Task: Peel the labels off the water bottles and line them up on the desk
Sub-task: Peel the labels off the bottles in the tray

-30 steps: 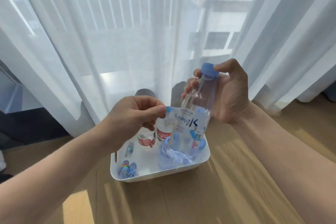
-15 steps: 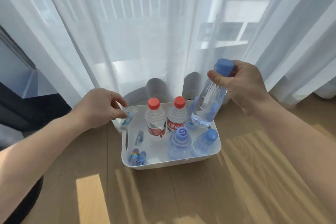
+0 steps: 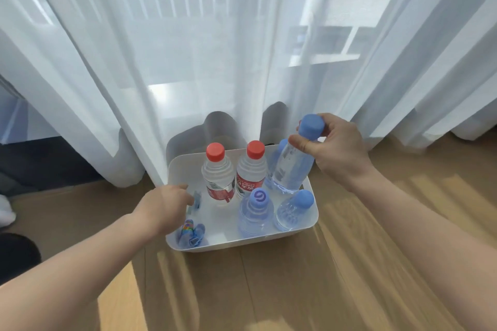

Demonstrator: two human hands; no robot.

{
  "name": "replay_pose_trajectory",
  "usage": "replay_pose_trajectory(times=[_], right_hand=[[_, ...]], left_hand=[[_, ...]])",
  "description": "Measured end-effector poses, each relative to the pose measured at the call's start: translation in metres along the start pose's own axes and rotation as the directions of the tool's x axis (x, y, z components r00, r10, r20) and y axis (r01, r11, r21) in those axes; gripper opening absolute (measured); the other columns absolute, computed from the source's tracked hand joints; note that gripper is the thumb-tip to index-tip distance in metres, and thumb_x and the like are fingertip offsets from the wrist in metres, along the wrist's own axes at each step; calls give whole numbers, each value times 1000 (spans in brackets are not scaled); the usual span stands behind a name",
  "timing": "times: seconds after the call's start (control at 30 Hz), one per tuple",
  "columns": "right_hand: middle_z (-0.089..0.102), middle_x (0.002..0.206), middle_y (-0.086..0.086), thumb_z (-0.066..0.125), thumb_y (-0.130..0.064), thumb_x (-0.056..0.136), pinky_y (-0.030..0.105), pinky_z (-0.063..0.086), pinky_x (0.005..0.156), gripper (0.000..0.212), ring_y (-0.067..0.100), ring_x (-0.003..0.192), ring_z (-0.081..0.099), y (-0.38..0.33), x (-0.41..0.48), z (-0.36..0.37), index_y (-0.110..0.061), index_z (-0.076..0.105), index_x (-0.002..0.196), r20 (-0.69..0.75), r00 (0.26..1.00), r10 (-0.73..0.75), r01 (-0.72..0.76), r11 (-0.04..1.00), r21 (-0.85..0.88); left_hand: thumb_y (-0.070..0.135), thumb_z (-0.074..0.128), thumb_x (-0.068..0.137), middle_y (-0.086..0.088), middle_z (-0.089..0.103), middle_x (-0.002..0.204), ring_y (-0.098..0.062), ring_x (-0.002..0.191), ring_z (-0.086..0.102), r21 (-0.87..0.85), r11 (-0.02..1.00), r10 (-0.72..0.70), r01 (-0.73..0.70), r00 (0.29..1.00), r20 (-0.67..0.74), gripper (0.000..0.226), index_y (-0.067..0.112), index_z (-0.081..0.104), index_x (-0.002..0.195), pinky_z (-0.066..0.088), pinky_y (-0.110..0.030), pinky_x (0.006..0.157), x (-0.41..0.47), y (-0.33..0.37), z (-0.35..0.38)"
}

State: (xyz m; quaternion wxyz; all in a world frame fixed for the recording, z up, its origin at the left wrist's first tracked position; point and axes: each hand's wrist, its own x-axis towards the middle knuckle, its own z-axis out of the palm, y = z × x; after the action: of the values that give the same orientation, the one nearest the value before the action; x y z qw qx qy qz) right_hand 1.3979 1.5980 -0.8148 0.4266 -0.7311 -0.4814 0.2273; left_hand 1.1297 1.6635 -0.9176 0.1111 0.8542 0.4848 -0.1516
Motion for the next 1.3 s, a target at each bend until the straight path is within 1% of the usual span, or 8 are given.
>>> replay_pose_trajectory(times=[0.17,0.47,0.63,0.73,0.83,1.0,1.17,1.3], right_hand=[[63,84,2,78,-19,70,22,42,62,29,19,77,55,33,-3,18,-9,62,92,100,994,48,-32,988,-151],[59,117,6,68,-12,73,26,39,72,36,19,90,53,69,0,40,-15,61,108,325,904,279,-102,876,-471],[32,57,-2,68,-29,70,27,25,50,39,16,53,34,51,32,41,-16,35,55,311,873,376,-236,884,-405],[49,76,4,67,-27,72,34,43,59,28,25,75,52,54,40,50,-9,50,85,128,920,369,-285,858,-428],[57,121,9,71,-32,75,44,48,90,65,29,110,56,62,41,57,-15,40,130,130,919,371,-302,879,-369],[63,111,9,64,-29,81,40,48,82,33,28,98,57,71,43,64,-13,56,109,133,953,273,-214,914,-344],[57,97,3,62,-27,85,32,43,78,21,19,89,53,42,45,36,-15,49,95,-48,991,125,-120,989,89],[64,79,-2,50,-34,92,40,54,84,18,15,81,61,-23,51,-10,-21,56,80,-158,977,142,-15,789,614]], left_hand=[[12,45,81,-3,73,89,-26,97,58,4,1000,-20,21,991,-129,29,18,72,87,50,-33,78,1,-6,-5],[20,43,88,0,69,97,-20,84,66,-160,987,-35,10,987,-155,28,19,71,94,50,-30,76,-7,1,-16],[23,48,89,3,71,101,-20,94,64,-248,968,-79,22,972,-221,26,21,72,98,47,-28,78,-3,4,-27],[22,50,88,4,72,100,-19,92,64,-308,951,-111,31,963,-246,24,21,73,97,44,-25,75,-3,3,-33],[21,51,88,5,72,99,-18,92,64,-358,933,-143,42,955,-260,24,20,73,97,43,-25,76,-7,1,-38],[20,53,88,4,72,95,-16,84,61,-422,906,-183,45,939,-293,22,19,74,97,41,-24,73,-14,-1,-45],[19,59,86,10,67,81,-6,70,57,-529,848,-198,-40,902,-385,17,18,74,94,38,-18,65,-15,6,-64],[17,63,85,21,61,72,9,58,55,-659,732,-269,-171,816,-512,13,19,73,92,38,-1,58,-14,23,-100]])
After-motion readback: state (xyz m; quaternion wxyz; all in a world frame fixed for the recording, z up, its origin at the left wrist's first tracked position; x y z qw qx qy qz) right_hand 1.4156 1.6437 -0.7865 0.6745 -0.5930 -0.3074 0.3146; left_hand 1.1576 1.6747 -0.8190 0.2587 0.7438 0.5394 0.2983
